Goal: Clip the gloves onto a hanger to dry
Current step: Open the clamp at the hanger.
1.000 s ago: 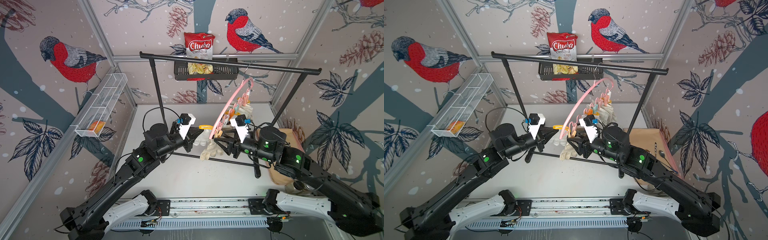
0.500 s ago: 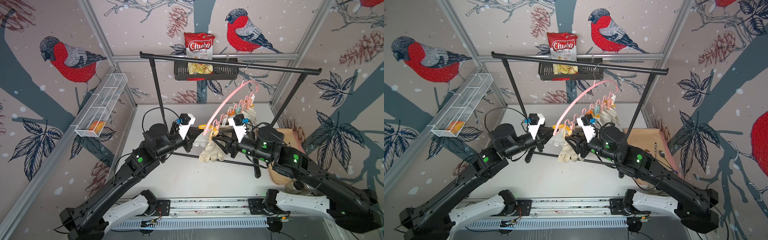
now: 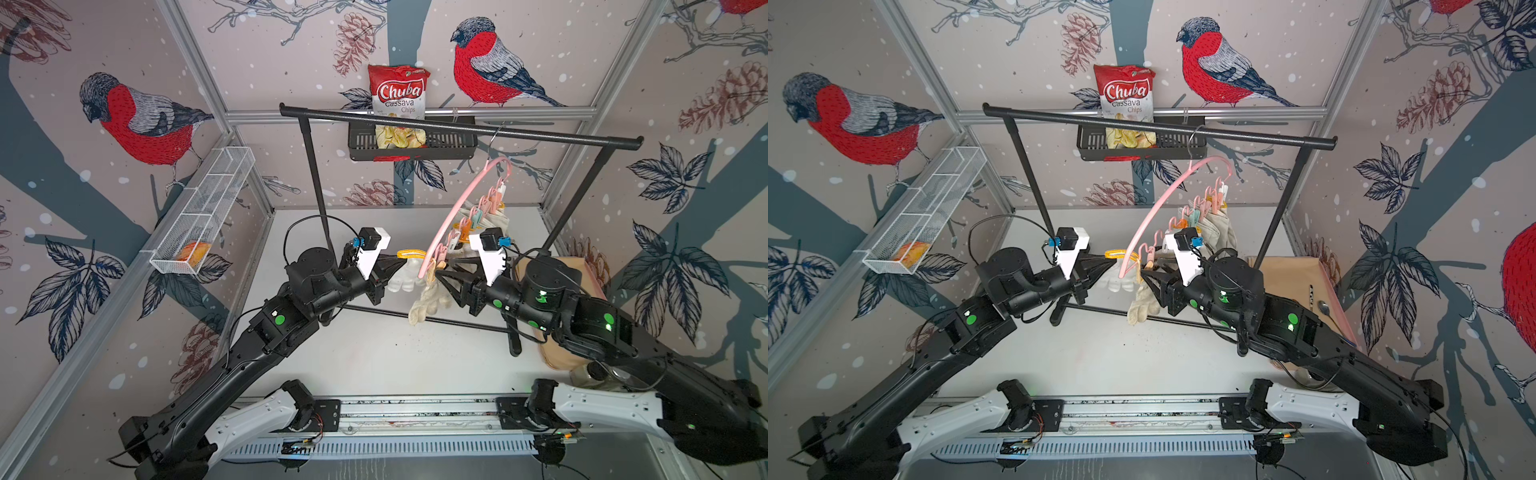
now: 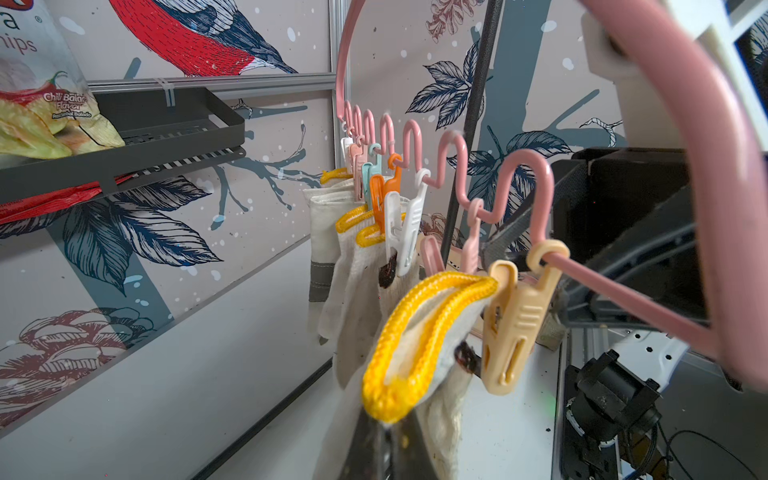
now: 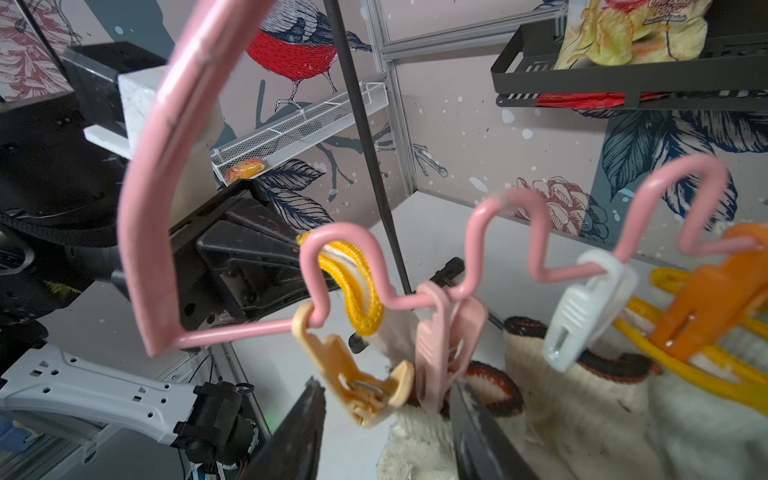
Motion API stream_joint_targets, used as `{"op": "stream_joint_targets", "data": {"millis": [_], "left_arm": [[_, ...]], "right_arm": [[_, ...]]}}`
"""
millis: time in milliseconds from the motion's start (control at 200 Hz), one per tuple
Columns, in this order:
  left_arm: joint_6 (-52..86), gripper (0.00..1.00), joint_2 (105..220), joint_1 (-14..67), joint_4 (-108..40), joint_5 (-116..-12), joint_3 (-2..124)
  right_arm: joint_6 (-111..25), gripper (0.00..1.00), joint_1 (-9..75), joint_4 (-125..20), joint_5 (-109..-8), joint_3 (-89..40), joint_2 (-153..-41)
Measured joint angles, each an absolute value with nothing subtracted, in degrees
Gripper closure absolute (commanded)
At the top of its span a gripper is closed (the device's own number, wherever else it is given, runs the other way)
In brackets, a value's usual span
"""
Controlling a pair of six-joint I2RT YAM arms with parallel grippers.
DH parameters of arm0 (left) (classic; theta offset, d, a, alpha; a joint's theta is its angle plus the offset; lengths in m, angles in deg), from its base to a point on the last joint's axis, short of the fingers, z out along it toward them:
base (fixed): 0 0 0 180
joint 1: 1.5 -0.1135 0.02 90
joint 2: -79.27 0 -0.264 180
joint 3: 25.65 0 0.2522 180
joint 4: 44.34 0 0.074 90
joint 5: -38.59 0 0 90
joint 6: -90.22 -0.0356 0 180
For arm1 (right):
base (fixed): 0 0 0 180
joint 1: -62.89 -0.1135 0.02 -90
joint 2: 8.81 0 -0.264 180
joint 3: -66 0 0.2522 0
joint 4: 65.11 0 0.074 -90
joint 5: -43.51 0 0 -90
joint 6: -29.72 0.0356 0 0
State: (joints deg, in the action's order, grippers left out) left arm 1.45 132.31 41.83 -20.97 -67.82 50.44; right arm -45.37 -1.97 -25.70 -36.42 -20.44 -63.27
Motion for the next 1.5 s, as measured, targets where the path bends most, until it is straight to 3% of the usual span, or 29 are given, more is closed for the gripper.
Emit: {"op": "stream_joint_targets", "data": {"millis": [495,956,1496], "left_arm": [[1.5,1.0,133.4,41.8,-21.0,-67.9,50.5],[1.5,1.0,133.0,41.8,-21.0,-67.9,50.5],[1.5,1.0,132.8,41.8,-20.9,-67.9,51.0]], "right_arm": [[-45.3,0.49,-7.9,-22.2,-34.2,-21.2,-63.1],[-45.4,0.39,-6.9,-22.8,-32.5,-18.1,-60.5],[-46.9,0.37,10.3,-27.7,-57.0,-13.6,-57.5]]}}
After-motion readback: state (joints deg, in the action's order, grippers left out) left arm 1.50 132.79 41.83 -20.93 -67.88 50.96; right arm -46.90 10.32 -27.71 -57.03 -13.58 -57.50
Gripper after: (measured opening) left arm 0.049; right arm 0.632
